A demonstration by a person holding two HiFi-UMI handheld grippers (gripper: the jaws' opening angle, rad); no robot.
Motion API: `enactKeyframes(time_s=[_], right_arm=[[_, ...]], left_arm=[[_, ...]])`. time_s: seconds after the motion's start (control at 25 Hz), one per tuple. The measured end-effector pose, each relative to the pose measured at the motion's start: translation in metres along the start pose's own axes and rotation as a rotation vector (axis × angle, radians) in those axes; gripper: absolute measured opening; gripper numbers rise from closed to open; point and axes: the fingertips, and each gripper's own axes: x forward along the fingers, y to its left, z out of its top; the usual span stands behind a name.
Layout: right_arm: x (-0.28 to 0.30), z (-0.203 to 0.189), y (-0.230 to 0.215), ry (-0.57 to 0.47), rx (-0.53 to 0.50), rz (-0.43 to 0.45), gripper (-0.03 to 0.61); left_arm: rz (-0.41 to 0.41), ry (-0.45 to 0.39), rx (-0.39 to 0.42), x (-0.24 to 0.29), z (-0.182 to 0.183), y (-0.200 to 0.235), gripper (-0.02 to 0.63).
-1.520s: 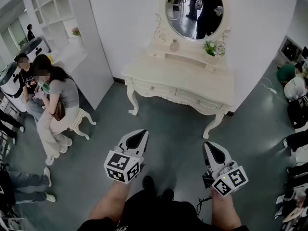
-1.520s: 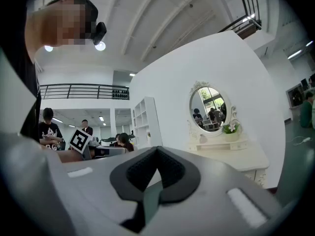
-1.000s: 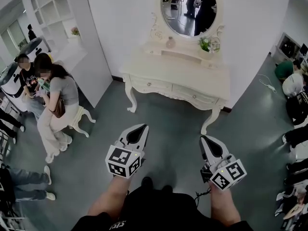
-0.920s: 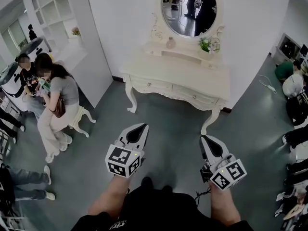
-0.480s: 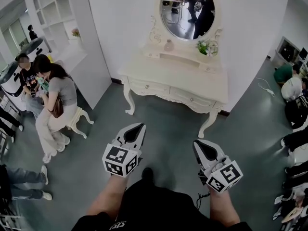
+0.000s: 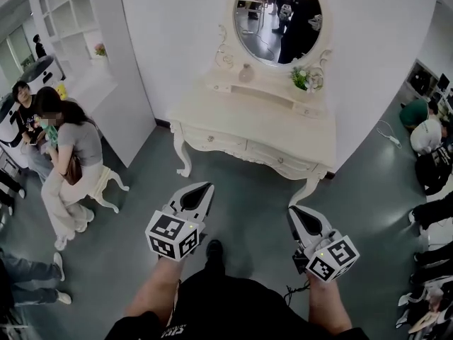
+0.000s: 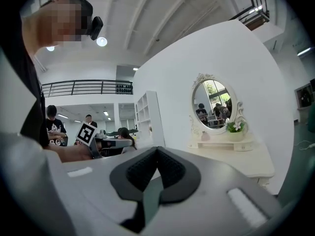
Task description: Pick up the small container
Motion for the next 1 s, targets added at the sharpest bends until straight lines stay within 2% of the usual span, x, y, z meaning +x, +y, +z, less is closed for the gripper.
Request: enactKeyframes(time_s=[0.16,0.36,0.56,0.8,1.0], right_arm=[[0.046,0.009,-0.027,0.015,0.006,-0.020,0.011],[0.106,0.013,-0.054,0.045,0.028,-0.031,0.011],[0.161,0.016,-0.067,0.064,0.047,-0.026,0.011],[0.217,0.029,-0.079,0.051,0.042,-0.036,0.011],[0.249,0.036,-0.086,0.041,0.046,-0.041,0.011]], left_arm=[[-0.106,-0.027,-0.029,0.040,0.017,0.026,0.003],[-0.169,-0.096,-0.014,0.083,0.045,0.065,0.003],[-0.237,-0.082,-0.002,0.110,0.057,0.099,0.005],[-0.220,-0.054,-0.028,0.133,0.061,0.147,0.004],[-0.175,-0.032,0.052,0.147,0.061,0.175,0.002]])
